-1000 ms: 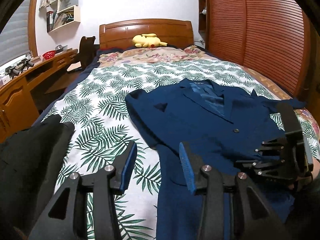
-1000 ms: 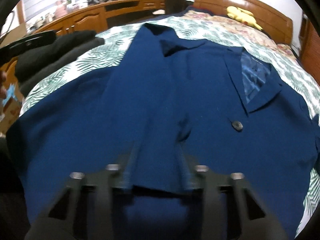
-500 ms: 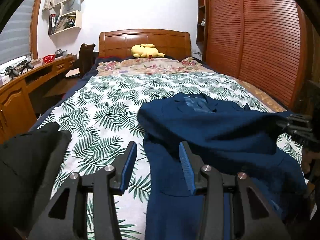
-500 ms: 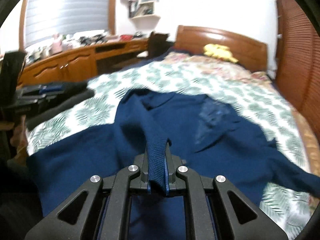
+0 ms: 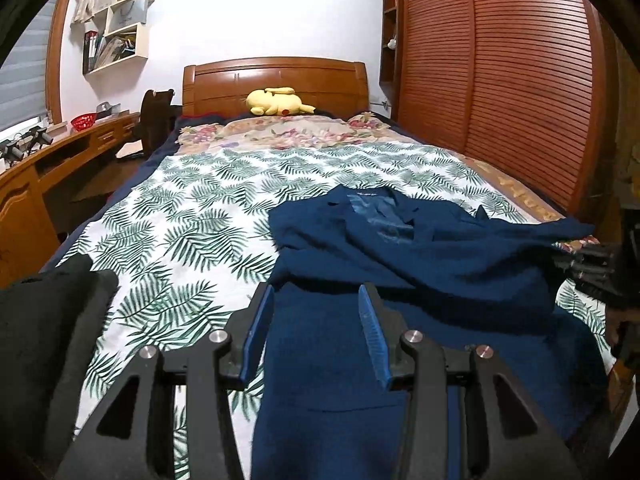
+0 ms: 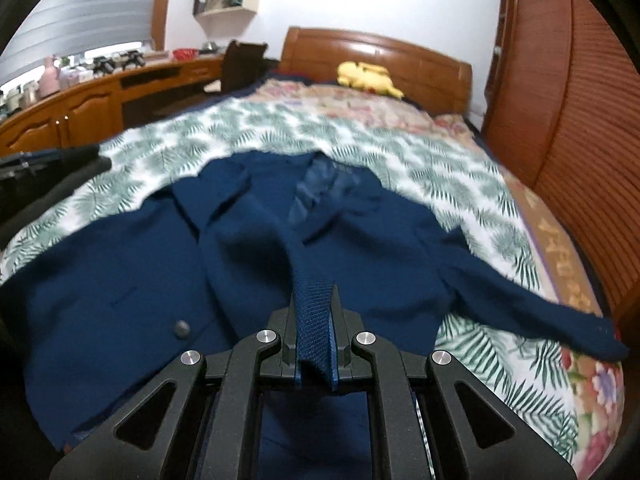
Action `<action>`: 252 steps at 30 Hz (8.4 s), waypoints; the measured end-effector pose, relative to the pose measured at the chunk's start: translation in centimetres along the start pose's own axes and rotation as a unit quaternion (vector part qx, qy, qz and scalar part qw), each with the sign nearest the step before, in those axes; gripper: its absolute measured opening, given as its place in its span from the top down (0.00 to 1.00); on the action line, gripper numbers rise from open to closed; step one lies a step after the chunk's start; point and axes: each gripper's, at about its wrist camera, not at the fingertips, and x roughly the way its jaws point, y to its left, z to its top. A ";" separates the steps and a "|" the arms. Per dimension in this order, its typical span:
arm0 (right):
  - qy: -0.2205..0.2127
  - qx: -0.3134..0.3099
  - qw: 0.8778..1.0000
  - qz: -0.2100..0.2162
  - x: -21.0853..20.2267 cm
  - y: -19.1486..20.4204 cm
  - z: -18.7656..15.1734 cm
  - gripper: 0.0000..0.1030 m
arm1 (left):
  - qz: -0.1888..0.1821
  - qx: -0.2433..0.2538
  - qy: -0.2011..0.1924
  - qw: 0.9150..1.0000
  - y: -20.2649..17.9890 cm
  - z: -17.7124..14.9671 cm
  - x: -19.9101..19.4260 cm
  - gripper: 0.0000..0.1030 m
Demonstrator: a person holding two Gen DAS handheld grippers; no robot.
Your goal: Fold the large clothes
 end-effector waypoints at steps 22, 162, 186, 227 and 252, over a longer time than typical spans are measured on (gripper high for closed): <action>0.061 -0.011 0.997 0.043 1.4 2.1 -3.1 0.43 | -0.012 0.012 0.011 1.000 -2.4 0.7 2.2 0.59; 0.144 0.352 0.892 -0.244 1.3 -45.1 -11.9 0.51 | -0.114 0.089 0.075 0.987 -19.4 -1.4 12.8 0.59; 0.036 0.163 0.973 -0.160 -2.8 -31.5 2.8 0.98 | -0.119 0.090 0.061 0.987 -17.4 -0.7 9.9 0.59; -0.136 -0.089 0.986 0.030 -7.1 2.7 19.9 0.98 | -0.042 0.054 0.028 0.997 -5.0 -0.2 2.3 0.59; -0.020 -0.088 0.990 0.109 -2.9 7.6 10.9 0.48 | -0.013 0.024 0.031 0.999 -1.6 -0.3 1.9 0.59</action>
